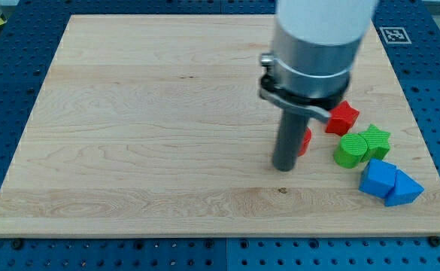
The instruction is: Move the red star closer to the yellow heart
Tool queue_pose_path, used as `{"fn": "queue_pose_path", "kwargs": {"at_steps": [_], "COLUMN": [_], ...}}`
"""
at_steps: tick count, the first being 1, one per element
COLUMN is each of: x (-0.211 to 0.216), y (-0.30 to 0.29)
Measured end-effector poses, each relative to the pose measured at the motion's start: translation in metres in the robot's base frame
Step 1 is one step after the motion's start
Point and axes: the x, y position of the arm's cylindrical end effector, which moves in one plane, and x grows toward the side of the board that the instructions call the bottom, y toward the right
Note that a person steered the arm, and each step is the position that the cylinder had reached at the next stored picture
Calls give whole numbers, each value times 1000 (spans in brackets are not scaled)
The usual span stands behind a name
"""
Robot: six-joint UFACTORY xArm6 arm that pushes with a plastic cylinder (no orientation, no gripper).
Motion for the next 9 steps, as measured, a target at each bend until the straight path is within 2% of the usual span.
{"fn": "queue_pose_path", "kwargs": {"at_steps": [3,6,9], "x": [-33,-38,-80], "y": [124,104,82]}}
